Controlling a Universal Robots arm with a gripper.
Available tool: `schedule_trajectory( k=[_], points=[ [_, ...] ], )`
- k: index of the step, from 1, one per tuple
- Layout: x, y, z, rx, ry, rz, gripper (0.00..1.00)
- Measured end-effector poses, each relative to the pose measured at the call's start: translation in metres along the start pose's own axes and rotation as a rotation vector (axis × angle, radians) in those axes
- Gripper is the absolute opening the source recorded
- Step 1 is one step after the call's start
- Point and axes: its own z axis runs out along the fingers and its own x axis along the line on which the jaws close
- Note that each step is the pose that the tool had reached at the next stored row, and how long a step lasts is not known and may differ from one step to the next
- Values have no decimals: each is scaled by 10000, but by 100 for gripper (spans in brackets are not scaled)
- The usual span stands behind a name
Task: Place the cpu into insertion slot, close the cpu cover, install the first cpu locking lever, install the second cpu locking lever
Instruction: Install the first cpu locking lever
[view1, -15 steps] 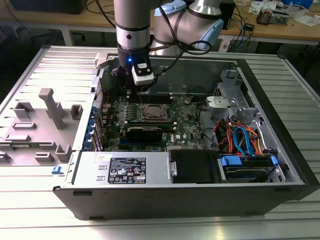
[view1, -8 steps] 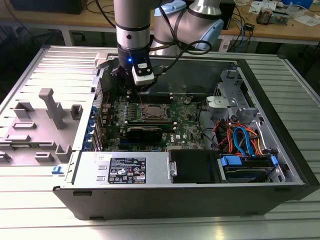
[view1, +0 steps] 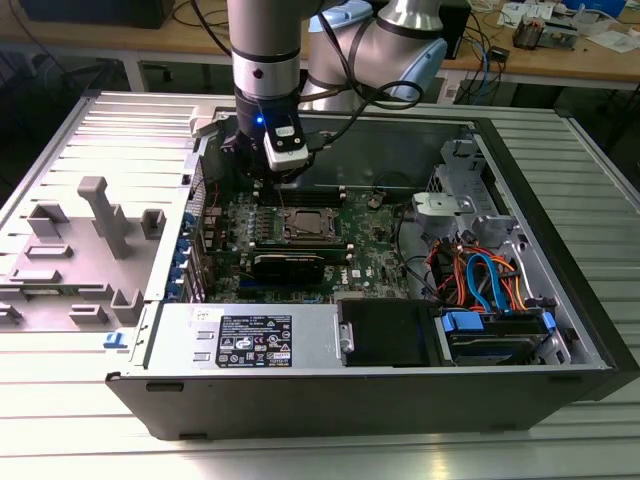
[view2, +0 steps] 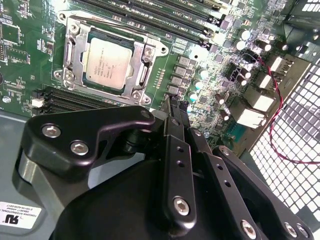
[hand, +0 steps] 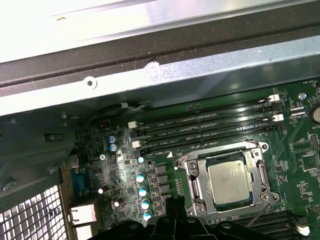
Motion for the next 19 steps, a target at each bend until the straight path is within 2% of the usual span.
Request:
schedule_trajectory(
  k=[9, 14, 17, 19],
  points=[
    [28, 11, 2, 3, 1, -458, 11],
    [46, 105, 2, 9, 1, -596, 11],
    [60, 181, 3, 12, 1, -898, 11],
    [106, 205, 3, 14, -2, -977, 11]
  ],
)
